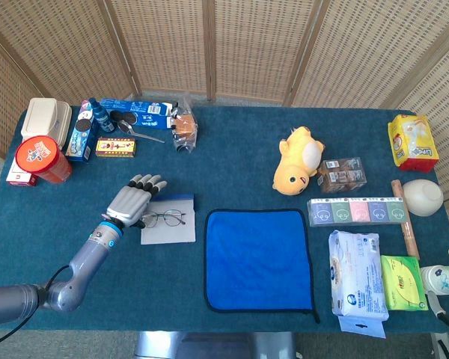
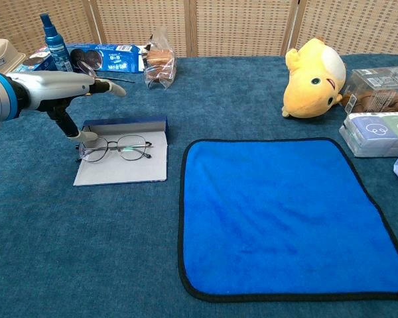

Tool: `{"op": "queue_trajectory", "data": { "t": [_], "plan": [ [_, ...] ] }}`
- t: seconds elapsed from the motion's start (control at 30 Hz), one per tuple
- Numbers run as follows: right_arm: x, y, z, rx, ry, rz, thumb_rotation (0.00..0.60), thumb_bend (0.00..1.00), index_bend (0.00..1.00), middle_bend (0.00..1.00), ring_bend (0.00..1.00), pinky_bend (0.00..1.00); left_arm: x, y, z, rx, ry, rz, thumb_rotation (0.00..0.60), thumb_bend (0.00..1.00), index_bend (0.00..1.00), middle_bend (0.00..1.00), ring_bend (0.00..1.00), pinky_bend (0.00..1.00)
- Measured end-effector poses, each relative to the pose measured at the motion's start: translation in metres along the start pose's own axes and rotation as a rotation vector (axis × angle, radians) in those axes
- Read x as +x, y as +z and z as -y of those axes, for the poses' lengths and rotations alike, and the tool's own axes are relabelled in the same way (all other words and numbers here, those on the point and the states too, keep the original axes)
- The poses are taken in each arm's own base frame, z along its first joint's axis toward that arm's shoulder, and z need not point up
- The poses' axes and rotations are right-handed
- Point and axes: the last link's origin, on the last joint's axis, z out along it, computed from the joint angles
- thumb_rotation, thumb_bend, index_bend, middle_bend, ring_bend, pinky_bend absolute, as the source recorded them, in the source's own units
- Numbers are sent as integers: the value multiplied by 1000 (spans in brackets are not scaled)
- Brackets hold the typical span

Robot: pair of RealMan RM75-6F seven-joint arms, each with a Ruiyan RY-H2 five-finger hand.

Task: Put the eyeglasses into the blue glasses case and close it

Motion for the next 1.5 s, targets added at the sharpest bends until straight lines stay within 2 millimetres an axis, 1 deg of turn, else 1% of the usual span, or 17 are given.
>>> {"op": "queue_trajectory", "data": {
  "t": [0.1, 0.27, 0.7, 0.9, 1.5],
  "plan": [
    [0, -1, -1, -5, -1, -1, 568, 294, 138, 241, 198, 158, -6, 4, 0, 12, 15, 12, 577, 321, 0, 0, 0, 26],
    [1, -2, -2, -10, -2, -2, 565, 294, 138, 241, 200, 158, -11, 9, -7, 9, 17, 13, 574, 322, 0, 0, 0, 25],
    [2, -7, -6, -20, 3, -3, 568, 293, 138, 241, 202, 158, -17, 21, -25, -12, 18, 6, 579, 322, 0, 0, 0, 26],
    [3, -9, -7, -26, 3, -6, 568, 293, 138, 241, 202, 159, -16, 28, -33, -18, 8, 0, 573, 321, 0, 0, 0, 26],
    [4, -11, -9, -41, 1, -9, 569, 293, 135, 241, 203, 164, -7, 48, -44, -14, -14, -12, 571, 322, 0, 0, 0, 26]
  ]
}}
